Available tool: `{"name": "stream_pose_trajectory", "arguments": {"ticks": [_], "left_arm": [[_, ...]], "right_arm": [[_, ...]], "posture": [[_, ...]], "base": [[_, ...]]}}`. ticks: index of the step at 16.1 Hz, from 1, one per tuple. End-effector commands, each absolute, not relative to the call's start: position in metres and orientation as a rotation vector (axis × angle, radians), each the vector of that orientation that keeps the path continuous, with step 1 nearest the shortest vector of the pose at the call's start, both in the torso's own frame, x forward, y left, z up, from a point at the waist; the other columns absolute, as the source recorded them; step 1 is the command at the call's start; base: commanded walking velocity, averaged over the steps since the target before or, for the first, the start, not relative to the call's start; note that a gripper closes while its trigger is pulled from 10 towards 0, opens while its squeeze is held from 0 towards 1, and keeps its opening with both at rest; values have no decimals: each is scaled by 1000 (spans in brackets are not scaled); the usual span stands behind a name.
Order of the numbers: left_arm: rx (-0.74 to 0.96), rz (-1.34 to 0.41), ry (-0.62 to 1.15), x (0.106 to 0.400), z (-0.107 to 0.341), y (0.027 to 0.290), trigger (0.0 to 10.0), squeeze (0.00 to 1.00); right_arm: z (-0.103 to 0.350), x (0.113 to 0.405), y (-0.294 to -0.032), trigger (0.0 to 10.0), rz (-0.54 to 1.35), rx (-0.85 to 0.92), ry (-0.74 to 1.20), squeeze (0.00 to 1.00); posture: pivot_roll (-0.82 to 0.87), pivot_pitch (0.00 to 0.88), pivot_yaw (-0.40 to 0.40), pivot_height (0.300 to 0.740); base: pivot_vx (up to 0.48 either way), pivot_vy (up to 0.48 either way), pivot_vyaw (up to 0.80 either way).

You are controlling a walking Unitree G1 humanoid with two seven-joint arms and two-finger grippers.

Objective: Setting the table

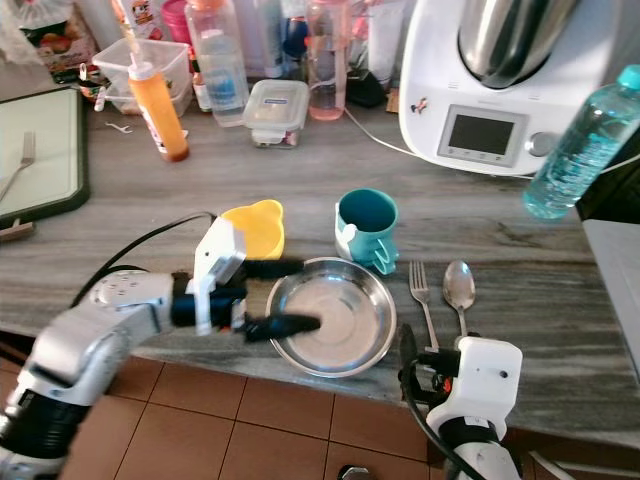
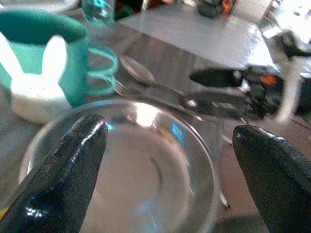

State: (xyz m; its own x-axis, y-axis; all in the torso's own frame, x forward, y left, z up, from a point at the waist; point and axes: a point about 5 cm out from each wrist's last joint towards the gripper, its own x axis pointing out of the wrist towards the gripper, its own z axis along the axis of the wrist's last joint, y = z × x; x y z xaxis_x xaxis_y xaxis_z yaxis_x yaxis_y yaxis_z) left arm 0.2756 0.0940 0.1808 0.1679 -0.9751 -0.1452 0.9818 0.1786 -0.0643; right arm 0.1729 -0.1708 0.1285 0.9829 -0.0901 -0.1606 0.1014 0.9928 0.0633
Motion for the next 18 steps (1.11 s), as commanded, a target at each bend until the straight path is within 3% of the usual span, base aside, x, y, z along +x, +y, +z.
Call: {"name": "stream_pose_trajectory", "arguments": {"ticks": [1, 7, 18], "left_arm": [[60, -1445, 173, 269, 182, 91, 10000, 0], [61, -1449, 175, 268, 181, 90, 10000, 0], [58, -1455, 180, 266, 180, 88, 10000, 0]], "right_arm": [[124, 171, -175, 10000, -103, 67, 188, 0], [121, 175, -180, 10000, -109, 89, 206, 0], [112, 163, -163, 10000, -51, 181, 284, 0]], "posture": [[37, 155, 17, 740], [38, 150, 11, 740], [34, 155, 10, 740]], "base": [[0, 0, 0], [0, 0, 0], [0, 0, 0]]}}
